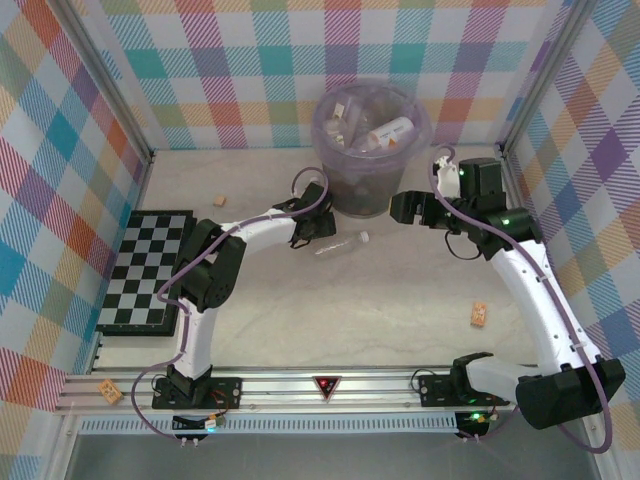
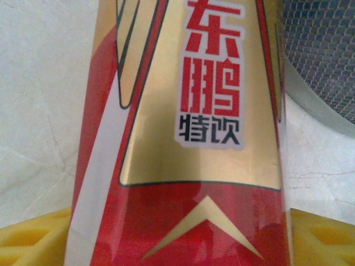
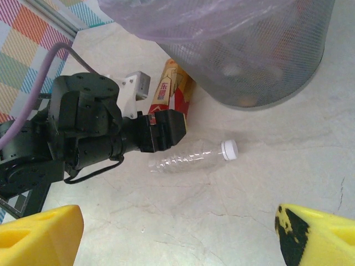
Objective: Put the plastic bottles in the bin
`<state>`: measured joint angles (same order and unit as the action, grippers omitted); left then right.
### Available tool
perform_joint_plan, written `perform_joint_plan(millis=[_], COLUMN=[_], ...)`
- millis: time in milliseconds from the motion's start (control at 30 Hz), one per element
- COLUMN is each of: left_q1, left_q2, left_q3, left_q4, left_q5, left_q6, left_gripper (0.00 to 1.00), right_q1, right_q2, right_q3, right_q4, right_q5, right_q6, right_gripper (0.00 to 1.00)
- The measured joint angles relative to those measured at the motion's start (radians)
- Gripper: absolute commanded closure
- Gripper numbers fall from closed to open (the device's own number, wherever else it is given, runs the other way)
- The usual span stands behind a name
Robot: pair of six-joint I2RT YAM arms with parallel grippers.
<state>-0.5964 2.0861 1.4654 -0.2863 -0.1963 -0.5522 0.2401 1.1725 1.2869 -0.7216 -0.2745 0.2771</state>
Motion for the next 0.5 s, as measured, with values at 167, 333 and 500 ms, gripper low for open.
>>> perform_joint_plan(millis=[167,333,500], left_q1=[0.002,0.008,0.010], left_q2=[-0.005,-0.076,-0.246], left_q3=[0.000,-0.039,-0.125], left_q4=[-0.001,-0.003,0.000], left_q5=[0.000,-0.016,-0.034], left_q6=[0.000,0.012,0.033], left_gripper=[0.30,0.30,0.30], right_q1=[-0.004,-0.005,-0.005], right_q2=[-0.005,-0.011,-0.013], right_q3=[-0.010,-0.017,-0.037], right_q4=[-0.006,-0.006,0.015], right_q5=[-0.001,-0.024,-0.082], right_q6=[0.000,0.003,0.031], right_gripper=[0.11,0.11,0.11])
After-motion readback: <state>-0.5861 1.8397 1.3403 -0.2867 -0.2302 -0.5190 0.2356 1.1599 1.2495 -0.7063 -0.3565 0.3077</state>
